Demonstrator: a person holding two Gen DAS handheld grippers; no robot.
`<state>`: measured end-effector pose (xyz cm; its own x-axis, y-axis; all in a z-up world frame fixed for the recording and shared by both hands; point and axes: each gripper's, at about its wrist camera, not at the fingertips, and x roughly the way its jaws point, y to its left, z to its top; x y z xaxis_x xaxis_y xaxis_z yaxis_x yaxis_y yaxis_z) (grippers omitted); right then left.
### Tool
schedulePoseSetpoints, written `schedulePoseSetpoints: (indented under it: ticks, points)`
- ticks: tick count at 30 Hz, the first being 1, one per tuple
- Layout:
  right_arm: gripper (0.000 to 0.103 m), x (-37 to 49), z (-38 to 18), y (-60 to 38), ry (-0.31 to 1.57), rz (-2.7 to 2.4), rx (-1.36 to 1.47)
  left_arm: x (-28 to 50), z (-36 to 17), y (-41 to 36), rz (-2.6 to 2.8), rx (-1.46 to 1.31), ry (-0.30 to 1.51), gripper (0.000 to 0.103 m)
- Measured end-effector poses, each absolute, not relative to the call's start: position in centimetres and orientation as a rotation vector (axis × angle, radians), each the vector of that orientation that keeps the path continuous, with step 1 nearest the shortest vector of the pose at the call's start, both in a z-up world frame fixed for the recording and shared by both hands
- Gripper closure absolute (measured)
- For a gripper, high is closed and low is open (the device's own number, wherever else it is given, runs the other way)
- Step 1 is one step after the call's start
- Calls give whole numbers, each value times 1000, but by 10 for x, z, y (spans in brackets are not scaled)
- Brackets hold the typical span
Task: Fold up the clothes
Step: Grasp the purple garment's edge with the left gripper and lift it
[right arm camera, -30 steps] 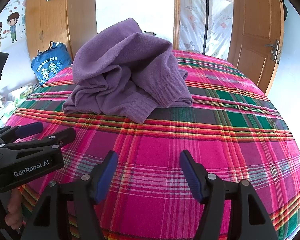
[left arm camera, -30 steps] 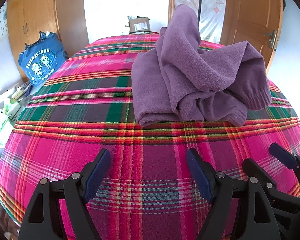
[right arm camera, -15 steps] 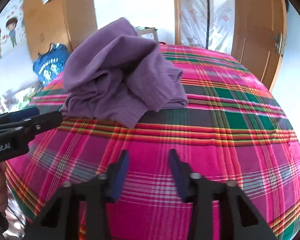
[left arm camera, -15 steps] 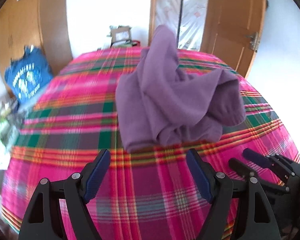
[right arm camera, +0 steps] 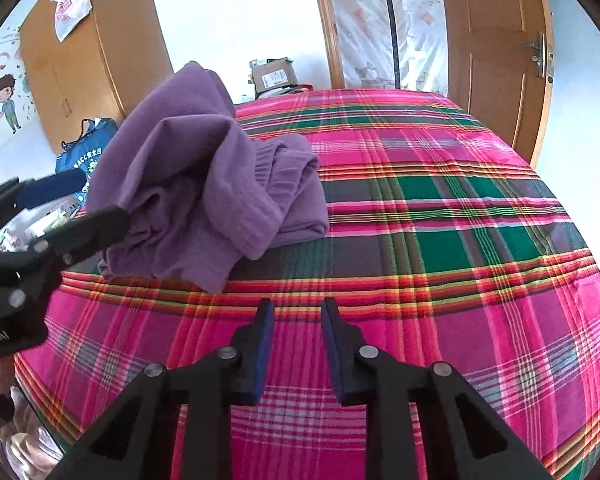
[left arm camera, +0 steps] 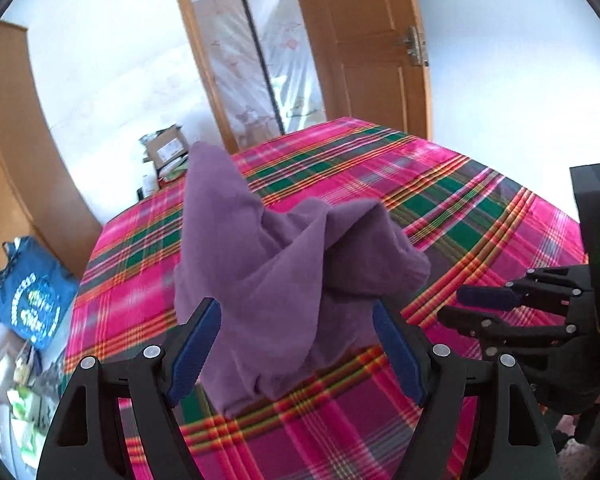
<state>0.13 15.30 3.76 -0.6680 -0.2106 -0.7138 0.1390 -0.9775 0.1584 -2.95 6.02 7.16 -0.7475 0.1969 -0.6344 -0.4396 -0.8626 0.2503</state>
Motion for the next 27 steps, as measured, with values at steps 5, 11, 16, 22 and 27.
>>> schedulePoseSetpoints:
  ticks: [5,11,16,22,27]
  points:
    - [78,-5,32,158,-163,-2683,1211,-39,75,75,2540,-847,657,48]
    - [78,-11,31,158,-170,-2668,1228,-53,73,90,2476,-846,739,61]
    - [78,-13,30,158,-158,-2662,1234,-65,67,98,2430,-885,772,62]
    - [78,-19,33,157,-161,-2659,1249,-89,75,89,2448,-972,682,96]
    - [78,-25,37,157,-166,-2661,1239,-100,93,69,2509,-963,518,97]
